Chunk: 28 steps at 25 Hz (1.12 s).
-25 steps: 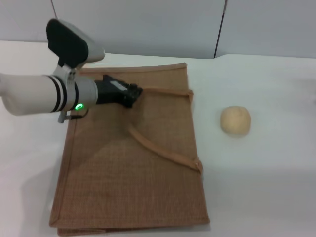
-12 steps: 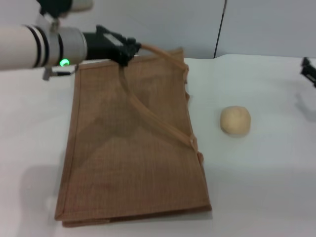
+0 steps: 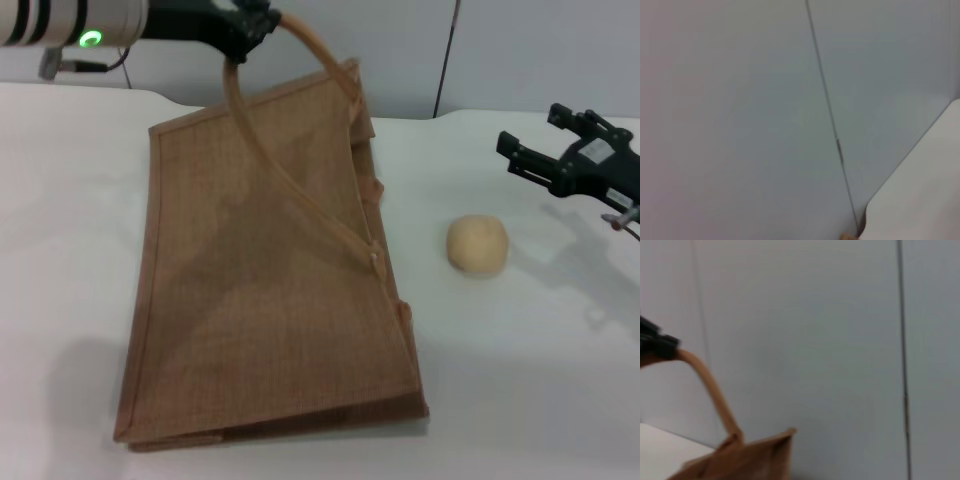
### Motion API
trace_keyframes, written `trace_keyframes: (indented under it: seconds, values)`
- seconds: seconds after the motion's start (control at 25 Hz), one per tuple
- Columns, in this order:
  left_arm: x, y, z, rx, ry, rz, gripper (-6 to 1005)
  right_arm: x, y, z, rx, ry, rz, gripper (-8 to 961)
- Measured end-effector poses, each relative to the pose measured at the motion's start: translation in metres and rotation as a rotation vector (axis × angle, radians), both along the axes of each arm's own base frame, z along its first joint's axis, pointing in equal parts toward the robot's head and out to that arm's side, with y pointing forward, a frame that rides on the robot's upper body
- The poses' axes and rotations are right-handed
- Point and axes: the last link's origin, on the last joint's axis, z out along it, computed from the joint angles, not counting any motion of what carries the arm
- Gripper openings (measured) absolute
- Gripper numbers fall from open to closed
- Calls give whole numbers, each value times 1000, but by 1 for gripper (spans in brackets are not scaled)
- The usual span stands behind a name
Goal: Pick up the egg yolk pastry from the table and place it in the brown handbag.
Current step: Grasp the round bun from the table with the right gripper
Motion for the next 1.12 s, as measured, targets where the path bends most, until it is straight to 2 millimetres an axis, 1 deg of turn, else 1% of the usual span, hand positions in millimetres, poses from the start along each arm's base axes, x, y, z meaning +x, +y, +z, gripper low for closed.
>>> trace_keyframes:
  seconds: [0.08, 0.16, 0.4, 0.84, 1.12]
  values:
    - [9, 0, 1, -7, 10, -22, 109, -2, -6, 6, -20, 8, 32, 893]
    - [14, -1, 2, -16, 20, -32, 109, -2, -12, 8, -53, -3, 49, 894]
    - [25, -6, 9, -8, 46, -46, 109, -4, -17, -1, -195, -84, 53, 900]
    - [39, -10, 14, -12, 55, -81, 109, -6, -11, -15, -274, -159, 26, 899]
    - [38, -9, 15, -3, 67, -71, 109, -2, -3, -26, -306, -239, -22, 898]
